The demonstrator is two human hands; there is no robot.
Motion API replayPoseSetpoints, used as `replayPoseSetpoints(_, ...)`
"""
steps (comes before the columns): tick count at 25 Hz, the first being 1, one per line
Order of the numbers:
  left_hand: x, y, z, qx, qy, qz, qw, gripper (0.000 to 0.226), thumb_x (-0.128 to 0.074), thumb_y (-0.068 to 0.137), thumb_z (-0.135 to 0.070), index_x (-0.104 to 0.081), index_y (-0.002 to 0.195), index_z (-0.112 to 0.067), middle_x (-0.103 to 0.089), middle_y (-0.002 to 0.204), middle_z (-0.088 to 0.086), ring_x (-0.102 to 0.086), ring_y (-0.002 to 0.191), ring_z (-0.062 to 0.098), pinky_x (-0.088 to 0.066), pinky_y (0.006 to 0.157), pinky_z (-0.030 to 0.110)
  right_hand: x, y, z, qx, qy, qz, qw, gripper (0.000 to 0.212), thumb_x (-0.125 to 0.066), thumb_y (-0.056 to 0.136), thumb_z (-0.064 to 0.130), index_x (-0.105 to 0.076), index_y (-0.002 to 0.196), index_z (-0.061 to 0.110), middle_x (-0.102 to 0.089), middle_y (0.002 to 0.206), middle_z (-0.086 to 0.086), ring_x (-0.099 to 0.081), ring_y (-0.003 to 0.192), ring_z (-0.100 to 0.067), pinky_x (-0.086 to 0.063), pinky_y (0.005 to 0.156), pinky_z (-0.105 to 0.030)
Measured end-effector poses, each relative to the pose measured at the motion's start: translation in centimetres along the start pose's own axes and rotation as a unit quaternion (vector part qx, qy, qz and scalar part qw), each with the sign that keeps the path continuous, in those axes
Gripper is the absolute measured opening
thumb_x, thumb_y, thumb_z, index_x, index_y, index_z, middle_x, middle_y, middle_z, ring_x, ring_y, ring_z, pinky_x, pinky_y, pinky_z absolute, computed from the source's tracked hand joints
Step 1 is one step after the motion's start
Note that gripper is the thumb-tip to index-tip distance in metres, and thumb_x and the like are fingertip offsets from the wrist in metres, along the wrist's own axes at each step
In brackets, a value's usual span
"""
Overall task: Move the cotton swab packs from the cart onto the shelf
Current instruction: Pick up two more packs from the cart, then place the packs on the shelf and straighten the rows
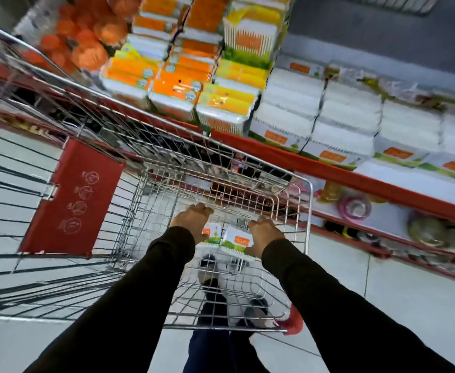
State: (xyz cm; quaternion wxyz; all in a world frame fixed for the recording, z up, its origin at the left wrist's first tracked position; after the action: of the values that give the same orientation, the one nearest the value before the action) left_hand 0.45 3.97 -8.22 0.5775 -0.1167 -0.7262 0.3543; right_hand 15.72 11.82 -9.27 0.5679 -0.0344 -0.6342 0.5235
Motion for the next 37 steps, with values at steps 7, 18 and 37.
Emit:
replayPoseSetpoints(7, -6.4, 5.8, 0.8, -0.005, 0.070, 0.077, 0.995, 0.087, -0.079, 0.079, -0.042, -0.032, 0.146, -0.010, -0.037, 0.149, 0.013, -0.044, 0.133, 0.033, -0.043, 0.110, 0.044, -4.6, 5.1, -0.5, -0.019, -0.060, 0.019, 0.998, 0.075, -0.079, 0.078, 0.037, -0.045, 0.137, 0.005, -0.043, 0.137, -0.015, -0.046, 0.126, -0.033, -0.050, 0.098, -0.044)
replayPoseSetpoints(18, -3.7, 1.0, 1.5, 0.021, -0.044, 0.036, 0.998, 0.060, -0.076, 0.083, -0.021, -0.042, 0.131, -0.009, -0.064, 0.122, 0.013, -0.066, 0.109, 0.032, -0.056, 0.086, 0.040, -0.9, 1.3, 0.3, -0.018, 0.015, -0.005, 1.000, 0.069, -0.082, 0.078, 0.018, -0.046, 0.136, 0.011, -0.065, 0.122, -0.013, -0.066, 0.108, -0.032, -0.054, 0.081, -0.035)
replayPoseSetpoints(37, 22.9, -14.2, -19.7, -0.111, -0.024, -0.265, 0.957, 0.056, -0.071, 0.086, -0.017, -0.052, 0.139, -0.019, -0.043, 0.142, 0.006, -0.047, 0.129, 0.029, -0.052, 0.100, 0.043, 23.0, -25.5, -14.6, -0.113, 0.058, -0.285, 0.950, 0.048, -0.082, 0.074, 0.013, -0.070, 0.119, 0.024, -0.069, 0.122, -0.006, -0.063, 0.115, -0.026, -0.051, 0.097, -0.032)
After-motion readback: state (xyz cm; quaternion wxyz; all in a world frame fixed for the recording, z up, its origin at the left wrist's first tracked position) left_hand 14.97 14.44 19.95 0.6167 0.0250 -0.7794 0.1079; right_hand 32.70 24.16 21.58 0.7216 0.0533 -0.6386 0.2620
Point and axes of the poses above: each hand's wrist, its own y-axis towards the middle knuckle, its own x-axis out of the back of the hand, z = x × y, the point moved 9 cm from there along y, towards the middle knuckle
